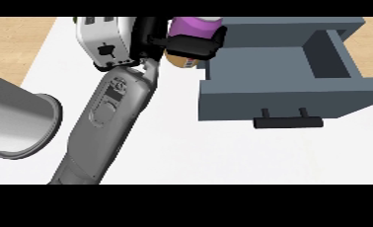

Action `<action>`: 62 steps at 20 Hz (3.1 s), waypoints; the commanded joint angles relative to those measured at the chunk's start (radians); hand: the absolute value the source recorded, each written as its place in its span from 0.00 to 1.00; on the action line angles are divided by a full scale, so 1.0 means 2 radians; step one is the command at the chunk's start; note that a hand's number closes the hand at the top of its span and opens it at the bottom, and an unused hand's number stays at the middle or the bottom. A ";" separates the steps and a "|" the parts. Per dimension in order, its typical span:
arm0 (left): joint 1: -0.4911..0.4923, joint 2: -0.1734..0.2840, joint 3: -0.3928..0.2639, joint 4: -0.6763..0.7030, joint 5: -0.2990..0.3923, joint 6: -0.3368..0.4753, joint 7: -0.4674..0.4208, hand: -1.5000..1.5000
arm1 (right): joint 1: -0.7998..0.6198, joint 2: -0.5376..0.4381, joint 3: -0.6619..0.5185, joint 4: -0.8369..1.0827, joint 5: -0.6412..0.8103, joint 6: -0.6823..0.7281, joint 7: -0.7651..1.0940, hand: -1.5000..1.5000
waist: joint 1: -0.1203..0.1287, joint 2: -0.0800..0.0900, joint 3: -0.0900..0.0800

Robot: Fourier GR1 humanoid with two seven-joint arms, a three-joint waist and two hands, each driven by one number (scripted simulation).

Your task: Pick up the can, place it into the drawer and close the drawer

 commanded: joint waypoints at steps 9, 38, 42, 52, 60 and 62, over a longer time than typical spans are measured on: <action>-0.196 0.000 -0.009 0.175 0.055 0.068 0.009 1.00 | -0.007 0.007 0.009 0.019 0.016 0.005 -0.007 0.00 | -0.007 0.003 0.000; -0.304 0.000 -0.152 0.421 0.220 0.119 -0.108 1.00 | -0.090 -0.005 0.025 0.038 0.040 -0.023 0.034 0.00 | -0.032 0.011 0.001; -0.290 0.000 -0.197 0.404 0.239 0.157 -0.108 1.00 | -0.086 -0.011 0.017 0.041 0.026 -0.014 0.031 0.00 | -0.046 0.011 0.001; -0.286 0.000 -0.225 0.452 0.244 0.155 -0.144 0.00 | -0.103 -0.013 0.026 0.046 0.042 -0.016 0.022 0.00 | -0.051 0.015 0.001; -0.260 0.000 -0.249 0.435 0.267 0.199 -0.151 0.00 | -0.103 -0.014 0.031 0.059 0.045 -0.011 0.017 0.00 | -0.059 0.016 0.001; -0.284 0.000 -0.248 0.447 0.270 0.210 -0.139 0.00 | -0.124 -0.023 0.028 0.052 0.033 -0.012 0.040 0.00 | -0.062 0.017 0.001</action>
